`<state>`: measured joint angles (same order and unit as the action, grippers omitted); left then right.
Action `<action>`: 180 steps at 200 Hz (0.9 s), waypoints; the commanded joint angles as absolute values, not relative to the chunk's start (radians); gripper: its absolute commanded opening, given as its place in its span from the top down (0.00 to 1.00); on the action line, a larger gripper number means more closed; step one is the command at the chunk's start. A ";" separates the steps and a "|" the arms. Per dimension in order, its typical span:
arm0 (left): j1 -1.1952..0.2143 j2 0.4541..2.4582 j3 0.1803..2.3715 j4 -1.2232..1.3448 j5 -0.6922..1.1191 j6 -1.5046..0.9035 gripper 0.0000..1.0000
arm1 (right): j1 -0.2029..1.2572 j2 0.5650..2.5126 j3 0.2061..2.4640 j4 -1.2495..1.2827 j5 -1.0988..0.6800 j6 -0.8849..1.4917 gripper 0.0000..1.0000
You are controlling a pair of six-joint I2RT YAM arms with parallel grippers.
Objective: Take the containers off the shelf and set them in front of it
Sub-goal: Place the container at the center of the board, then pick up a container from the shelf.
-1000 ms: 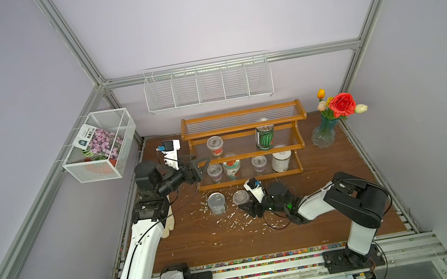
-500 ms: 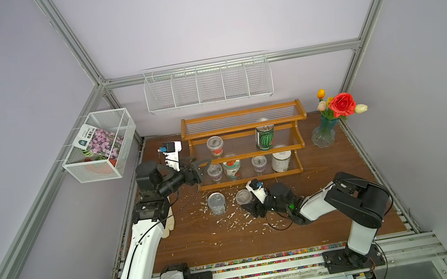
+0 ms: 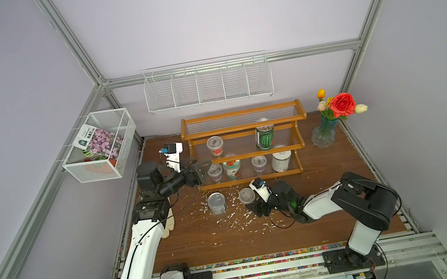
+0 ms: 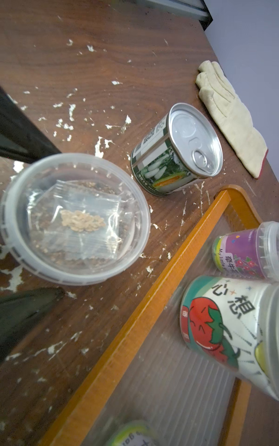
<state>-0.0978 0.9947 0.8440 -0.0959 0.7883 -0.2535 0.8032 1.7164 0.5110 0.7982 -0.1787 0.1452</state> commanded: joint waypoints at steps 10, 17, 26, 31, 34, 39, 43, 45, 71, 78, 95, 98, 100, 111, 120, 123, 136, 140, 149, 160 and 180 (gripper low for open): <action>-0.091 0.980 0.827 -0.112 0.767 -0.217 0.06 | 0.787 1.617 0.501 0.694 -0.200 0.122 0.10; -0.092 0.978 0.825 -0.116 0.760 -0.206 0.06 | 0.783 1.588 0.499 0.658 -0.209 0.117 0.08; -0.092 0.976 0.826 -0.126 0.743 -0.189 0.07 | 0.778 1.544 0.496 0.600 -0.220 0.110 0.06; -0.092 0.972 0.823 -0.126 0.739 -0.178 0.07 | 0.775 1.516 0.494 0.567 -0.224 0.107 0.05; -0.092 0.972 0.821 -0.125 0.736 -0.171 0.06 | 0.774 1.497 0.493 0.547 -0.225 0.104 0.04; -0.094 0.966 0.818 -0.124 0.726 -0.166 0.06 | 0.771 1.466 0.491 0.516 -0.225 0.101 0.04; -0.095 0.963 0.814 -0.121 0.716 -0.166 0.06 | 0.769 1.439 0.489 0.490 -0.226 0.099 0.03; -0.096 0.961 0.813 -0.118 0.711 -0.166 0.06 | 0.769 1.423 0.488 0.477 -0.226 0.099 0.03; -0.157 0.946 0.781 -0.078 0.581 -0.151 0.06 | 0.761 1.243 0.502 0.333 -0.212 0.117 0.03; -0.191 0.947 0.776 -0.063 0.528 -0.142 0.06 | 0.759 1.201 0.514 0.296 -0.196 0.125 0.03; -0.265 0.972 0.761 0.004 0.424 -0.134 0.06 | 0.752 1.117 0.550 0.225 -0.149 0.132 0.03; -0.275 0.979 0.757 0.020 0.405 -0.135 0.06 | 0.749 1.105 0.558 0.211 -0.146 0.130 0.03; -0.283 0.982 0.755 0.029 0.390 -0.135 0.06 | 0.747 1.098 0.564 0.201 -0.145 0.130 0.03; -0.320 1.014 0.750 0.089 0.327 -0.131 0.06 | 0.730 1.062 0.601 0.144 -0.141 0.123 0.03; -0.348 1.044 0.752 0.126 0.279 -0.122 0.06 | 0.718 1.037 0.628 0.106 -0.138 0.114 0.03; -0.357 1.055 0.754 0.135 0.264 -0.119 0.06 | 0.713 1.030 0.637 0.095 -0.136 0.111 0.03; -0.389 1.108 0.765 0.181 0.225 -0.111 0.06 | 0.694 1.002 0.674 0.046 -0.131 0.101 0.03; -0.392 1.128 0.770 0.196 0.219 -0.113 0.06 | 0.686 0.995 0.684 0.033 -0.129 0.097 0.03; -0.400 1.164 0.780 0.226 0.205 -0.118 0.06 | 0.675 0.975 0.700 0.015 -0.116 0.093 0.03; -0.411 1.212 0.795 0.244 0.173 -0.114 0.07 | 0.658 0.953 0.714 0.001 -0.105 0.085 0.03; -0.430 1.291 0.832 0.251 0.113 -0.100 0.07 | 0.624 0.921 0.742 -0.035 -0.098 0.071 0.03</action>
